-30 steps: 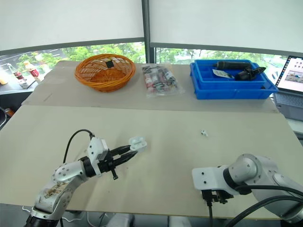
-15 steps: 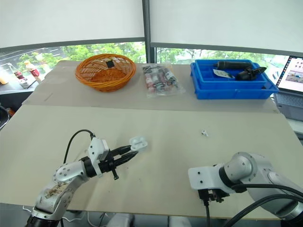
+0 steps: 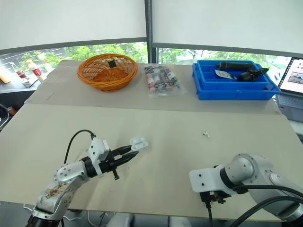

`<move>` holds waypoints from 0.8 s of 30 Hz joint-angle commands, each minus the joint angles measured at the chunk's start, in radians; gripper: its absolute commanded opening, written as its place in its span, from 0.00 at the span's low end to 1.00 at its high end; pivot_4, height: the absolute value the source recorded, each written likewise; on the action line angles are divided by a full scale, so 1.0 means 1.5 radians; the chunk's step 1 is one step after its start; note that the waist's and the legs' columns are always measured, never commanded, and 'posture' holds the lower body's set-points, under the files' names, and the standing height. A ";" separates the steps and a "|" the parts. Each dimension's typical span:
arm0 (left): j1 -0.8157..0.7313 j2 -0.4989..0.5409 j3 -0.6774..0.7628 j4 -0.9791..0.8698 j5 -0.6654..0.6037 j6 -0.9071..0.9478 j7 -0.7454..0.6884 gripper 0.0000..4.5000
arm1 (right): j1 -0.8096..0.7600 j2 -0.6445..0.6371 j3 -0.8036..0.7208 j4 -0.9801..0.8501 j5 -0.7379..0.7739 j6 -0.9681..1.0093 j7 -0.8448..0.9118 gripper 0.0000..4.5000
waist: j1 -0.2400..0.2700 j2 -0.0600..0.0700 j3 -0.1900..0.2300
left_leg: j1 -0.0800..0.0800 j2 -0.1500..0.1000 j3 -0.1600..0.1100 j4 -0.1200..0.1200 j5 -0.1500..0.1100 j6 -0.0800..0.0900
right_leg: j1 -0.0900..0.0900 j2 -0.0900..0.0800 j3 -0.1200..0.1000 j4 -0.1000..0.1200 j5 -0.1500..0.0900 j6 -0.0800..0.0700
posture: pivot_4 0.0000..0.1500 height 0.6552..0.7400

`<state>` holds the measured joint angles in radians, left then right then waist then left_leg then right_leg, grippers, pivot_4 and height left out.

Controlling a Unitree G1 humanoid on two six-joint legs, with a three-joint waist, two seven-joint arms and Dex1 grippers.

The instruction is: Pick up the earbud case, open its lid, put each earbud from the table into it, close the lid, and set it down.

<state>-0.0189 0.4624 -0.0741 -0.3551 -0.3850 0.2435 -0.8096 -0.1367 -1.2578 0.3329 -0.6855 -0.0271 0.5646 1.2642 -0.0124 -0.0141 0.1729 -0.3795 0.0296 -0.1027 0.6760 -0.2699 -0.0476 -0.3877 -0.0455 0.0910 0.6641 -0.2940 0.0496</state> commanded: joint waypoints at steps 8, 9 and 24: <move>-0.005 -0.003 -0.002 -0.014 -0.001 -0.017 0.002 0.12 | 0.005 -0.002 -0.012 -0.002 -0.004 0.006 -0.002 0.08 | -0.001 0.000 0.000 | 0.000 0.000 0.000 0.000 0.000 0.000 | 0.000 0.000 0.000 0.000 0.000 0.000 | 1.00 0.69; -0.005 -0.002 -0.002 -0.013 -0.001 -0.018 0.001 0.12 | 0.003 -0.001 -0.014 -0.003 -0.001 0.008 -0.002 0.08 | -0.001 0.000 0.000 | 0.000 0.000 0.000 0.000 0.000 0.000 | 0.000 0.000 0.000 0.000 0.000 0.000 | 1.00 0.69; -0.087 -0.057 -0.007 0.042 -0.004 -0.023 0.026 0.12 | -0.194 0.317 -0.287 -0.007 0.315 0.420 -0.157 0.08 | 0.000 0.000 0.000 | -0.001 0.000 -0.001 0.001 0.000 0.000 | -0.001 0.000 0.000 0.000 0.000 0.000 | 1.00 0.69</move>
<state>-0.1252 0.3881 -0.0874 -0.2859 -0.3853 0.2220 -0.7840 -0.3865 -0.8380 0.0047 -0.6744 0.3628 1.0707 1.0942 -0.0130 -0.0148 0.1730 -0.3820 0.0292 -0.1038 0.6773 -0.2698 -0.0476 -0.3889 -0.0453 0.0907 0.6649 -0.2935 0.0492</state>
